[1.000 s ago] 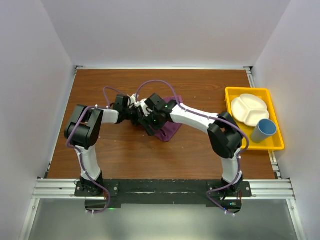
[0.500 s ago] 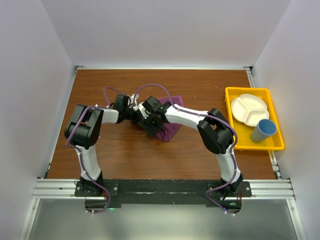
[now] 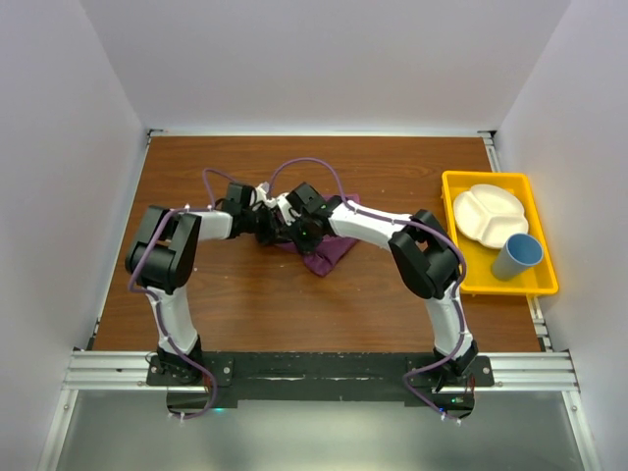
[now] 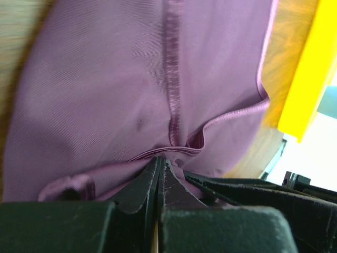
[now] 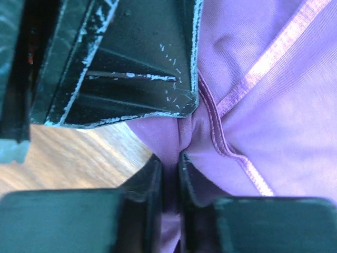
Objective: Fold the napkin, place the utensils inside, and roll it up
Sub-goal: Roll the napkin with the utensil
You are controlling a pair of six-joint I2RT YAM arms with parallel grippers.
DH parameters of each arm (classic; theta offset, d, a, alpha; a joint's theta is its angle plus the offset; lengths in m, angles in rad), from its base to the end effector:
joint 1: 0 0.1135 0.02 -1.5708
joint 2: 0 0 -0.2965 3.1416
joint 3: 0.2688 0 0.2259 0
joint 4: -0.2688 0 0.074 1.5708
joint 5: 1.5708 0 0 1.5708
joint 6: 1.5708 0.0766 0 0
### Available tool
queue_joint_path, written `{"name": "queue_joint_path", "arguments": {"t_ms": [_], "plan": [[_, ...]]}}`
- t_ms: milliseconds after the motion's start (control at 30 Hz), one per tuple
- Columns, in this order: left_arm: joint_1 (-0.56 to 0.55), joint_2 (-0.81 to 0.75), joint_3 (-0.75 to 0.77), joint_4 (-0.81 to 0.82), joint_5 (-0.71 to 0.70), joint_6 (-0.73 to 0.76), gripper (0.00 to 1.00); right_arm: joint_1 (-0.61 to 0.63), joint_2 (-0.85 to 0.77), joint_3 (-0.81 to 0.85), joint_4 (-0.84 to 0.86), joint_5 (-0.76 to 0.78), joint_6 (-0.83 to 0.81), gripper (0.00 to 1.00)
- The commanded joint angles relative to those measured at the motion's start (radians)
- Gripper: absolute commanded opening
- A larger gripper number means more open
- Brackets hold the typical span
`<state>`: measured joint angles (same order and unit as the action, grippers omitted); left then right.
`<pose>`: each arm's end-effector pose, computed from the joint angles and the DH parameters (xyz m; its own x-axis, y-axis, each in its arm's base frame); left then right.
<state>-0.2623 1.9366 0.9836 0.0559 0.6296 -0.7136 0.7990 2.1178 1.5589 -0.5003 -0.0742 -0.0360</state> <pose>0.3610 -0.1436 0.1414 -0.9400 -0.2954 -0.1704 -0.0674 0.6508 -0.7563 0.3198 0.3367 0.1710 -0.5811 -0.6486 -0.4916 -0.7614 0.6466 0.0470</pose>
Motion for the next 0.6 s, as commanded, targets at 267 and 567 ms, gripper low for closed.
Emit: {"name": "queue_joint_path", "arguments": {"t_ms": [267, 567], "plan": [[0.110, -0.352, -0.017, -0.232, -0.215, 0.025, 0.45, -0.053, 0.100, -0.092, 0.015, -0.288, 0.099, 0.00], [0.110, -0.416, -0.295, 0.034, -0.168, -0.194, 0.68, -0.081, 0.125, -0.094, 0.037, -0.369, 0.125, 0.00]]}}
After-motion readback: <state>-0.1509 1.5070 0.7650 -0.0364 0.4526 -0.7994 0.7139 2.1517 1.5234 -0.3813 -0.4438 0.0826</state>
